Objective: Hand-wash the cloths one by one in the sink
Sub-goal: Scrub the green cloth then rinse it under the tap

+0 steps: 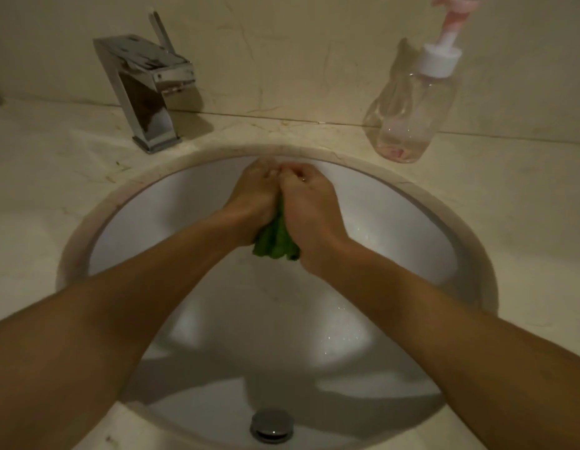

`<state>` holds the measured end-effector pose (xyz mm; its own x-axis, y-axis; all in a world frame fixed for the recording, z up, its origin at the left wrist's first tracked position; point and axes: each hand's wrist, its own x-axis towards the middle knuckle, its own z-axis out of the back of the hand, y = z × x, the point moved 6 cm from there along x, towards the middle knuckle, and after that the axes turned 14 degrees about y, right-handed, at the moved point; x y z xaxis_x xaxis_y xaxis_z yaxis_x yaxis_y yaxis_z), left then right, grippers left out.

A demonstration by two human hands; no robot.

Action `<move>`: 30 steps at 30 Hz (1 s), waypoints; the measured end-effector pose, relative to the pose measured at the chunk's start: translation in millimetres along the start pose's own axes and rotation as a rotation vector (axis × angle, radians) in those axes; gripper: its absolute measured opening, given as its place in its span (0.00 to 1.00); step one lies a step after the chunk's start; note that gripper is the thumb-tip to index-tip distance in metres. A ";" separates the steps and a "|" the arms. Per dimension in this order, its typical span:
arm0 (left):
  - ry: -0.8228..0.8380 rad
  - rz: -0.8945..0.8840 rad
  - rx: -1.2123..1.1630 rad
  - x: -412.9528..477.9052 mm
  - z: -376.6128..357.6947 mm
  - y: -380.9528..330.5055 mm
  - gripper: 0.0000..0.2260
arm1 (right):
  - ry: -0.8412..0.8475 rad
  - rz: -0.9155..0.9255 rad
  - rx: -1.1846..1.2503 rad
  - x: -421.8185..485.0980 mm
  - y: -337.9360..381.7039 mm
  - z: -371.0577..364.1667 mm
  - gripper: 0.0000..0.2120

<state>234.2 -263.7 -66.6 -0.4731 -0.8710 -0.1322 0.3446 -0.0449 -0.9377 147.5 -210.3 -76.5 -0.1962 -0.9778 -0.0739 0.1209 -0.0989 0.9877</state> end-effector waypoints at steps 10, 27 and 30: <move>0.355 0.144 0.615 14.9 2.0 22.1 0.13 | 0.052 -0.193 -0.926 36.8 -18.2 59.0 0.14; 0.585 0.124 1.140 15.5 -12.3 67.4 0.12 | 0.651 -0.253 -1.208 18.2 -66.7 6.5 0.18; 0.603 0.192 1.120 15.5 -6.4 67.4 0.21 | 0.668 -0.218 -0.955 19.1 -58.5 5.6 0.10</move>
<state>244.9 -277.1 -133.9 -0.5289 -0.5644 -0.6338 0.7984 -0.5841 -0.1462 131.2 -222.2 -135.0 0.2102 -0.7981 -0.5647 0.8809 -0.0959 0.4635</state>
